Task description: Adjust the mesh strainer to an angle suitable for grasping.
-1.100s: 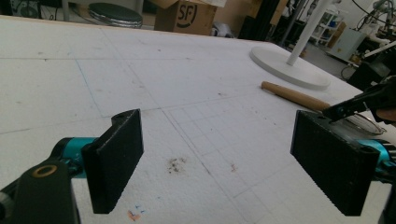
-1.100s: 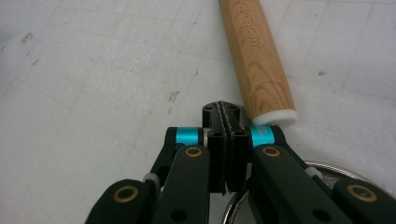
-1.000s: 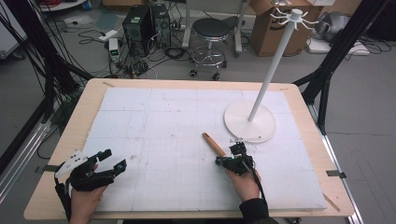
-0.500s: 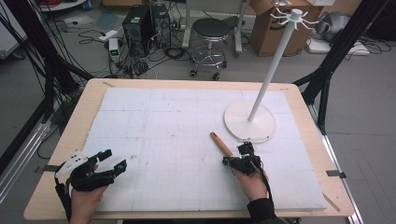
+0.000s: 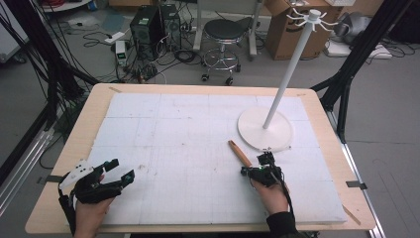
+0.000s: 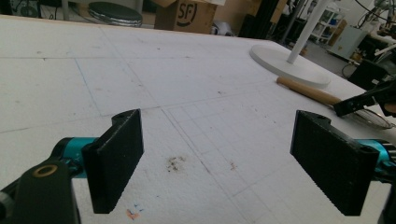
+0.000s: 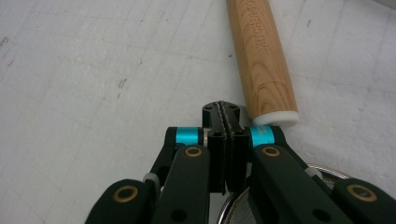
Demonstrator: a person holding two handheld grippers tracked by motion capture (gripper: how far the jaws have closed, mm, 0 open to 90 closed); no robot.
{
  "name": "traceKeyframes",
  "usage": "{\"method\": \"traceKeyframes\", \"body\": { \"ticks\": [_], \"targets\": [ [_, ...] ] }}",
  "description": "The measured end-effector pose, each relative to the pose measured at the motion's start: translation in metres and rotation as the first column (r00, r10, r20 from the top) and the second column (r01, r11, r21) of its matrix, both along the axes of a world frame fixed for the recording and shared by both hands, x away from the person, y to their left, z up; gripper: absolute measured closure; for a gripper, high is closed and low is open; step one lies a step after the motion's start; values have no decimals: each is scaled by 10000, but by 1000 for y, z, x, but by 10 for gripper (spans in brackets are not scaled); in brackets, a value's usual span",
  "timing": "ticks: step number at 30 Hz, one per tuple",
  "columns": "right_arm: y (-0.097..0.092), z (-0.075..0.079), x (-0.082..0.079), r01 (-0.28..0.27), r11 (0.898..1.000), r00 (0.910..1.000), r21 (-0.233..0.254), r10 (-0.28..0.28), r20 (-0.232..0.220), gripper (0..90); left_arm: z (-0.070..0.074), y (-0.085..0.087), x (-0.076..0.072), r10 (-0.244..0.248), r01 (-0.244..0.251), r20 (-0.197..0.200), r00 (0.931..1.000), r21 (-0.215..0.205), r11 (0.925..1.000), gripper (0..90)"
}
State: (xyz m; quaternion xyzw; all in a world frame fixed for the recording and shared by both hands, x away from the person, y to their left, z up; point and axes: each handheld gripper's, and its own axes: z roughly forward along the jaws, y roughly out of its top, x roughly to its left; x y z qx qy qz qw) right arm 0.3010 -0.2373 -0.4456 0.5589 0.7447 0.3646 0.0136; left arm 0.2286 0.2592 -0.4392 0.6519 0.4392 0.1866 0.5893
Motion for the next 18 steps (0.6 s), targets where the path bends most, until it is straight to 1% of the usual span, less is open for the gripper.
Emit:
{"method": "traceKeyframes", "body": {
  "ticks": [3, 7, 10, 13, 16, 18],
  "targets": [
    [-4, -2, 0, 75, 9999, 10000, 140, -75, 41, 898, 0, 1, 0, 11, -11, -14, 10000, 45, 10000, 179],
    [-3, -2, 0, 113, 9998, 9999, 141, -113, 13, 898, 0, 0, -1, 21, -21, -3, 10000, 48, 10000, 179],
    [-4, -2, -1, 86, 9996, 10000, 263, -86, 17, 895, 0, 0, -1, 40, -40, -5, 10000, 40, 10000, 179],
    [-5, -1, -3, -173, 9974, 9995, 700, 153, 289, 895, 0, 0, -1, 30, -29, -31, 10000, 90, 10000, 179],
    [-7, 2, -4, -208, 9936, 9988, 1106, 157, 471, 843, 0, 0, -1, 22, -21, -56, 10000, 113, 9999, 180],
    [-8, 2, -4, -104, 9918, 9992, 1270, 55, 384, 814, 0, 0, -1, 9, -9, -44, 10000, 125, 9999, 181]
  ]
}}
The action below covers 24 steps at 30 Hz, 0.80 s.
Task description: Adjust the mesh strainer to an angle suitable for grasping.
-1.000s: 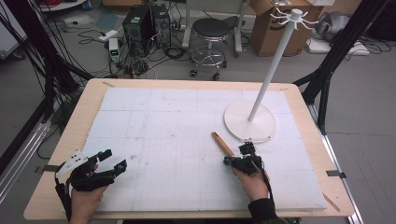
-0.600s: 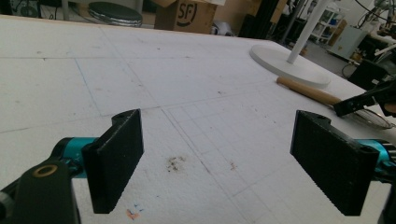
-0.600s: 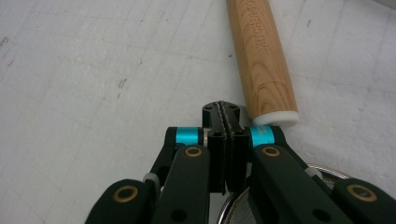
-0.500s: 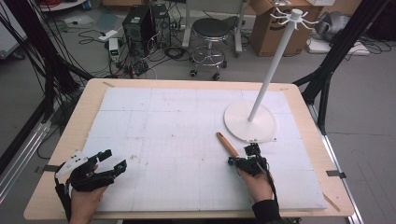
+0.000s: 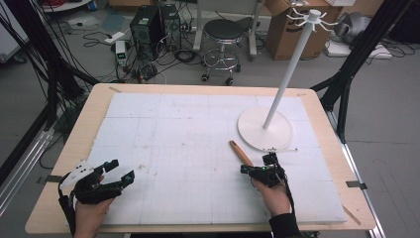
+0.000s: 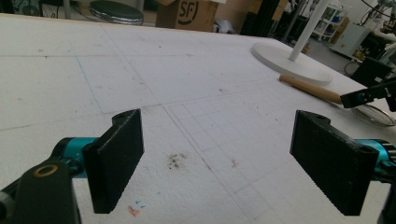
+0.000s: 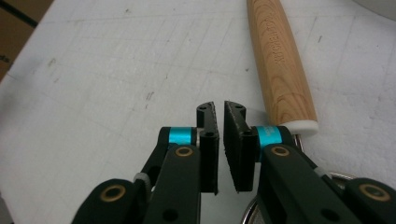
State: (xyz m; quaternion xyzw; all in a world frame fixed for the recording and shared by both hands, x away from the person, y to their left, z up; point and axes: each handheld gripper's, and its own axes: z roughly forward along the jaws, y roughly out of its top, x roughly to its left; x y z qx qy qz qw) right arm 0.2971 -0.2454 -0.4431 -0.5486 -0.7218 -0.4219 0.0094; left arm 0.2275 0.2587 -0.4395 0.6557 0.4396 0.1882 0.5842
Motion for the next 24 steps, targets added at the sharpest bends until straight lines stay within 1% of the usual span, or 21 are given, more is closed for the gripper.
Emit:
{"method": "traceKeyframes", "body": {
  "ticks": [3, 4, 5, 6, 10, 15, 20, 21, 23, 24],
  "targets": [
    [-2, 0, 0, -10, 10000, 10000, 34, 10, 51, 769, 0, 0, 0, 1, -1, 5, 10000, 7, 10000, 181],
    [-1, 1, 0, -147, 9998, 9999, 101, 147, 68, 747, 0, 0, 0, 6, -6, 4, 10000, -13, 10000, 181],
    [-1, 1, -1, -186, 9998, 9996, 56, 185, 194, 718, 0, 0, 0, 0, 0, 6, 10000, -17, 10000, 181],
    [0, 2, -1, -344, 9993, 9990, 118, 341, 293, 694, 0, 0, 0, 1, -1, 8, 10000, -11, 10000, 181],
    [0, 3, -2, -332, 9993, 9989, 147, 327, 339, 583, 0, 0, 0, 6, -6, 9, 10000, 7, 10000, 182],
    [-4, 5, -1, -246, 9991, 9991, 355, 234, 347, 527, 0, 0, 0, 6, -6, -14, 10000, 37, 10000, 182],
    [-11, 8, 1, -71, 9980, 9986, 635, 38, 519, 502, 0, -1, 0, -11, 11, -15, 10000, 34, 10000, 182],
    [-13, 9, 1, -22, 9975, 9988, 704, -12, 491, 496, -1, -1, 0, 9, -9, -24, 10000, 33, 10000, 182],
    [-15, 11, 2, -16, 9978, 9987, 663, -17, 510, 492, -1, -1, 0, 11, -11, -32, 10000, 31, 10000, 182],
    [-16, 13, 2, 7, 9989, 9982, 475, -35, 591, 490, -1, -1, 1, 4, -4, -30, 10000, 19, 10000, 182]
  ]
}}
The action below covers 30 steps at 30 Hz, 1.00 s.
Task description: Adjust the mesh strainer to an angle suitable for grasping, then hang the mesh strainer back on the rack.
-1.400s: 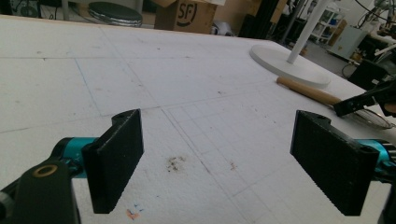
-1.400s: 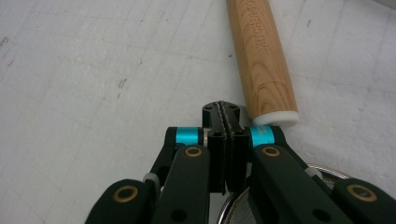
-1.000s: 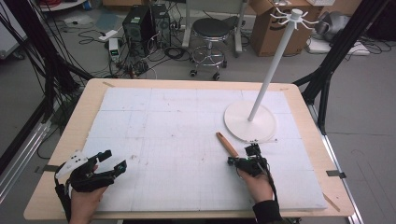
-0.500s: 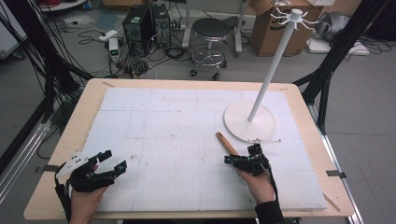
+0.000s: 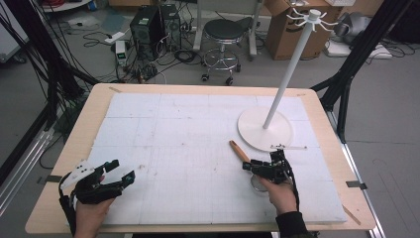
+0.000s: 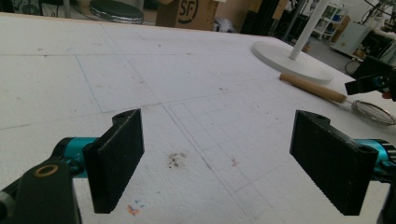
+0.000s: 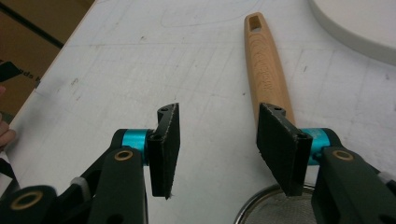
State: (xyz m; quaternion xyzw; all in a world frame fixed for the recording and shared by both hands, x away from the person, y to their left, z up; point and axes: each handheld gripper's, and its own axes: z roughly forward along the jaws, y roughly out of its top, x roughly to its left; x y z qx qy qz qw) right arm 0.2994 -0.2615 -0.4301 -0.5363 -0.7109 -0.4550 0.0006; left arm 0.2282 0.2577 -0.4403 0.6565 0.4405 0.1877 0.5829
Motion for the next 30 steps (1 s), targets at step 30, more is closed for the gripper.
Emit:
{"method": "traceKeyframes", "body": {
  "ticks": [30],
  "targets": [
    [-2, -1, 29, -310, 9929, 9948, -1149, 194, -1003, 525, 0, -1, 0, -85, 85, 2, 10000, 62, 9999, 183]
  ]
}}
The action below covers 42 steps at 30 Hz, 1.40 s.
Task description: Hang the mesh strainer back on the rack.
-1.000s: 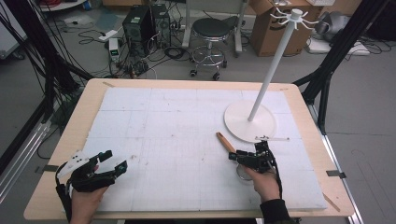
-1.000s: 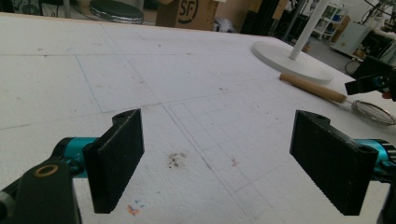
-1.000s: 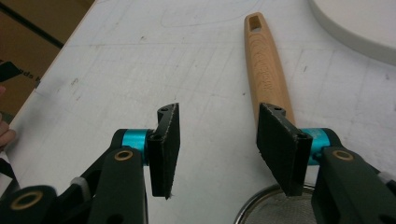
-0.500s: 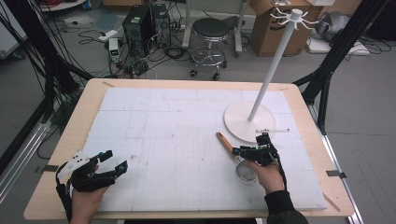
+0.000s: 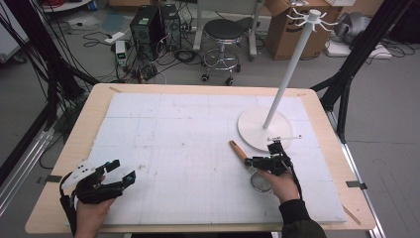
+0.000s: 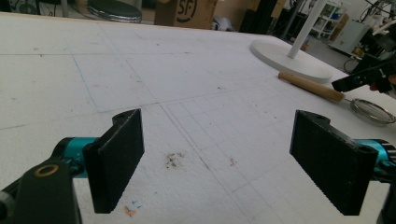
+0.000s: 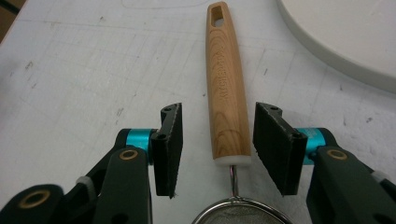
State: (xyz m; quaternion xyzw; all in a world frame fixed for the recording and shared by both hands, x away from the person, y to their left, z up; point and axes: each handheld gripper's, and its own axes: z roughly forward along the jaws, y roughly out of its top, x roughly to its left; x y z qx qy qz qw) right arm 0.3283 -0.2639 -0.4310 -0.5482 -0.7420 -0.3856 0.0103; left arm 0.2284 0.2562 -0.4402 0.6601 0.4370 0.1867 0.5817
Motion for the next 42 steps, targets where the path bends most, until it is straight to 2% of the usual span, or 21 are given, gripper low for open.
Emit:
{"method": "traceKeyframes", "body": {
  "ticks": [14, 18, 23, 28, 31, 33, 36, 39, 42],
  "targets": [
    [9, -4, 1, -247, 9986, 9996, -468, 240, -152, 540, 0, 0, 0, 6, -6, -2, 10000, 19, 10000, 183],
    [13, -6, 0, -359, 9949, 9993, -943, 345, -159, 550, 0, 0, 0, -25, 25, 2, 10000, 51, 10000, 183],
    [15, -5, 0, -491, 9907, 9988, -1268, 485, -82, 579, 0, 0, 0, -8, 8, -6, 10000, 18, 10000, 183],
    [21, -3, 0, -593, 9799, 9982, -1904, 598, -32, 601, -1, -1, 1, -13, 13, -34, 10000, 23, 10000, 183],
    [29, -1, -1, -783, 9610, 9965, -2651, 831, 71, 601, -1, -1, 1, -58, 58, -23, 10000, 64, 10000, 183],
    [33, 0, -1, -856, 9509, 9957, -2974, 921, 76, 603, 0, -2, 0, -38, 38, -29, 10000, 28, 10000, 183],
    [34, 0, 0, -822, 9452, 9958, -3159, 904, 112, 654, 0, -2, 0, -54, 54, -16, 10000, 41, 10000, 183],
    [34, 0, 0, -879, 9397, 9950, -3306, 986, 158, 660, 0, -2, 1, -86, 86, -19, 10000, 62, 9999, 183],
    [38, 1, 0, -1018, 9244, 9934, -3675, 1141, 119, 661, 0, -3, 1, -76, 76, -20, 10000, 73, 9999, 183]
  ]
}}
